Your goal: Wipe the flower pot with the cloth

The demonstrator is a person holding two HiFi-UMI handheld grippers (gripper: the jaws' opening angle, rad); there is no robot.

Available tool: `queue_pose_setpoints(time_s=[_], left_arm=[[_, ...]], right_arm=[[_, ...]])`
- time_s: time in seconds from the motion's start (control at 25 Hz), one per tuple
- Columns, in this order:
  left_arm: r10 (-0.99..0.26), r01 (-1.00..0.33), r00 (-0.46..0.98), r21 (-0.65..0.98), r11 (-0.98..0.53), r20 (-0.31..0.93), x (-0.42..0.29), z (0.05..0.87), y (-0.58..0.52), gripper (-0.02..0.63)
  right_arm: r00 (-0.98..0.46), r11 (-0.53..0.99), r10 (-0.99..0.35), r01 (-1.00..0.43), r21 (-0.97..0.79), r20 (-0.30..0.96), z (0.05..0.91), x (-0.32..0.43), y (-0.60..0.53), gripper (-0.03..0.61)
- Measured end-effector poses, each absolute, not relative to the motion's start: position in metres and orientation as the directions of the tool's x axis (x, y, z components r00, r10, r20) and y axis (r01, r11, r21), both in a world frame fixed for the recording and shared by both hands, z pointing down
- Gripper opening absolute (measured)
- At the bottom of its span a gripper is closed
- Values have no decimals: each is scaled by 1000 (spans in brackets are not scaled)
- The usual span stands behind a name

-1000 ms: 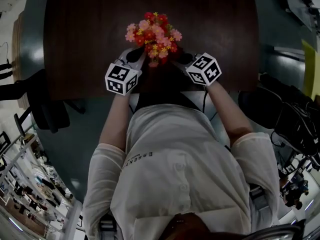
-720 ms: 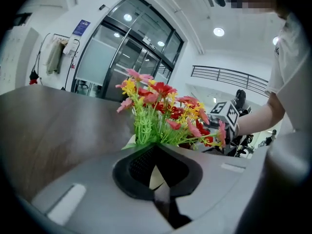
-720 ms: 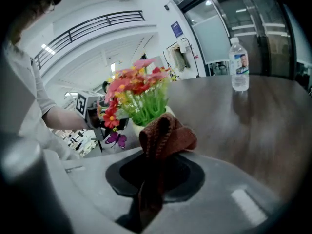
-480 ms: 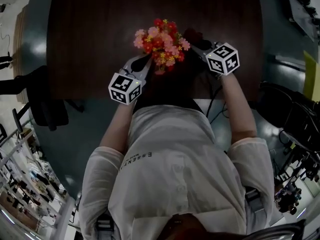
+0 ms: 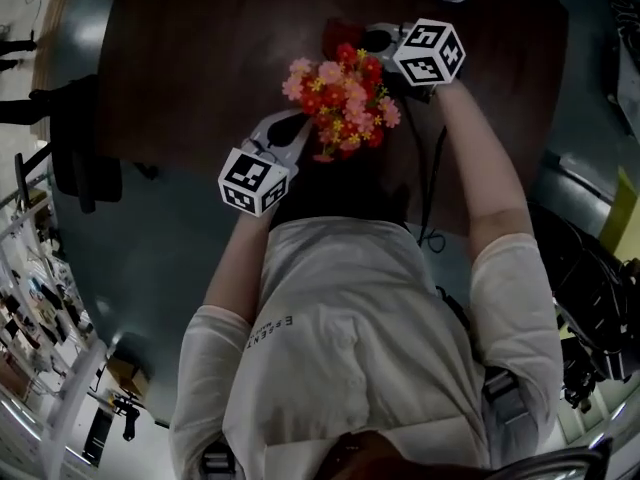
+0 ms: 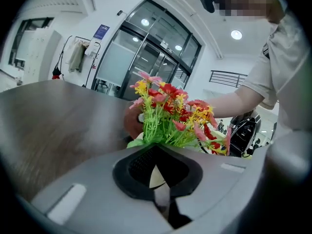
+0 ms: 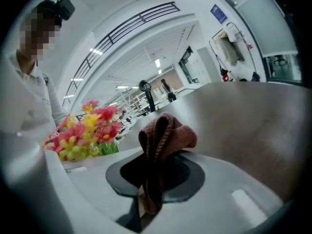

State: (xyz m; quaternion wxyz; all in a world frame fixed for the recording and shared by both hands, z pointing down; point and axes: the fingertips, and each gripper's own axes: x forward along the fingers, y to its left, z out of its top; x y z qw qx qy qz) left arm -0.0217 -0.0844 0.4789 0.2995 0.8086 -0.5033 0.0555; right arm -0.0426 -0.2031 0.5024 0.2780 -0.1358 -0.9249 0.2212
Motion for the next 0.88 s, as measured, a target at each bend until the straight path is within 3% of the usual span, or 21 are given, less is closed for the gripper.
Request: queue_pose_setpoints(time_s=[0.2,0.44,0.88], left_arm=[[-766,-851,489,422,-314,417,-22,483,-84,11],[-756,-867,470,401,-296,457,-23,486,-80,11],[-770,-880,431,406,-244,470,-23,488,-83,11]], right_arm=[[-724,757,582,316,-572,370,508,-78,-180,52],[-551,603,762,413,-682,341,521,-81,-142,51],[-588,621,728,345,-704,354,519,-27,-162,52]])
